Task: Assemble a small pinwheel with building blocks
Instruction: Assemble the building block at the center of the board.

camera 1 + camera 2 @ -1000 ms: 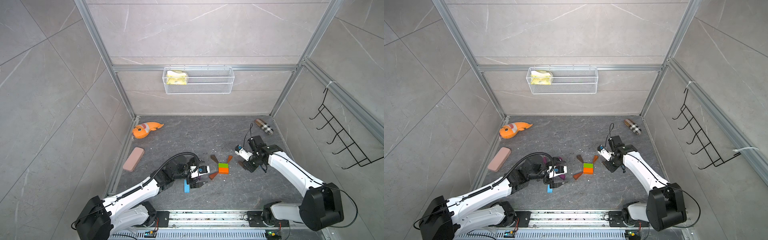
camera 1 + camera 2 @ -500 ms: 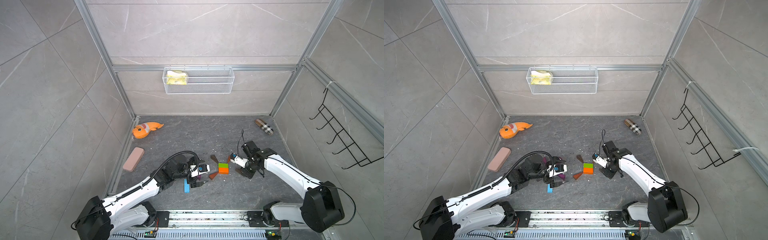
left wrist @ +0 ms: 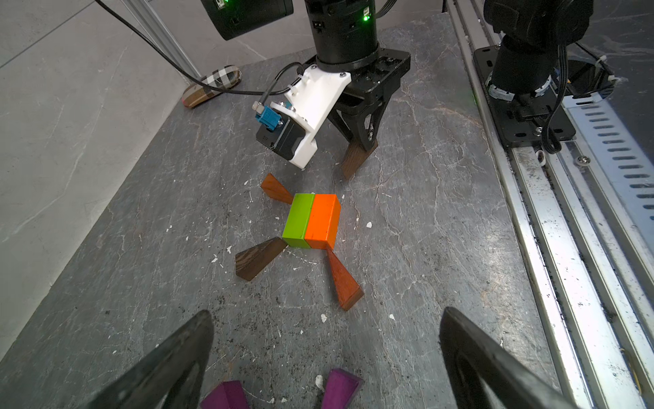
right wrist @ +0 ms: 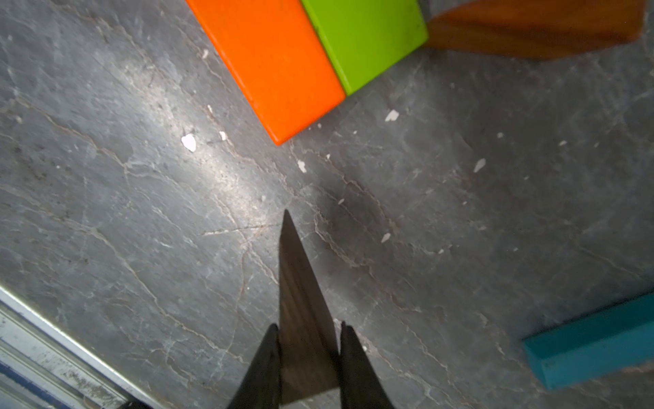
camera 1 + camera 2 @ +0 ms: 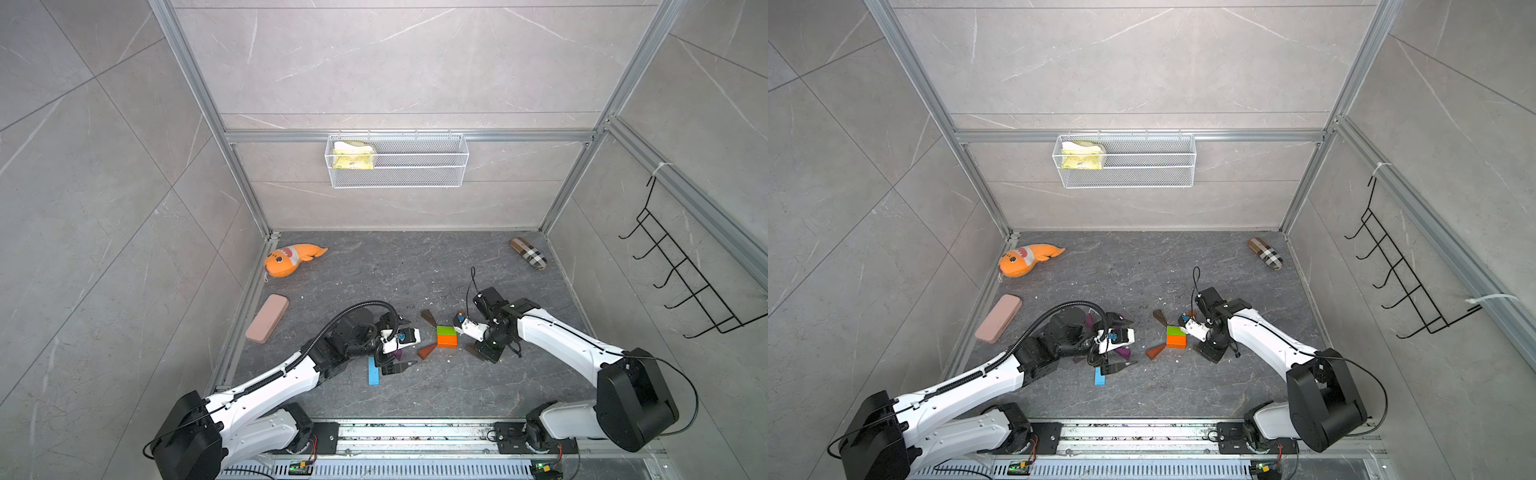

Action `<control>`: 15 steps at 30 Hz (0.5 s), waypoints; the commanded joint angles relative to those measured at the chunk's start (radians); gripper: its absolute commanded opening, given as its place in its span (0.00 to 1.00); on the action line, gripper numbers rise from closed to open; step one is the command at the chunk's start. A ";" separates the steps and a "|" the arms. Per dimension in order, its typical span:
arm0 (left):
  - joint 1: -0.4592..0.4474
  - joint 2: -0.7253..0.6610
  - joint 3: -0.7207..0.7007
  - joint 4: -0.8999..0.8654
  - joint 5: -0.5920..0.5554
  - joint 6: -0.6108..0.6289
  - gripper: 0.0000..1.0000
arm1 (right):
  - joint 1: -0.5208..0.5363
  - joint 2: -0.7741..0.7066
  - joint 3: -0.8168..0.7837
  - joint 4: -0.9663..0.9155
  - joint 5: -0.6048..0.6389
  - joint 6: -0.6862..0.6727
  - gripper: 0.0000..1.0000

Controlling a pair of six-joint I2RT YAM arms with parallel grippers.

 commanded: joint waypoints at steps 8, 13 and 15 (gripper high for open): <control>0.006 0.005 0.045 -0.016 0.050 0.004 1.00 | 0.024 0.052 -0.020 0.062 0.005 0.042 0.14; 0.006 0.003 0.046 -0.023 0.050 0.005 1.00 | 0.033 0.076 -0.026 0.075 0.017 0.048 0.14; 0.005 0.005 0.046 -0.026 0.051 0.007 1.00 | 0.036 0.079 -0.028 0.077 0.024 0.048 0.14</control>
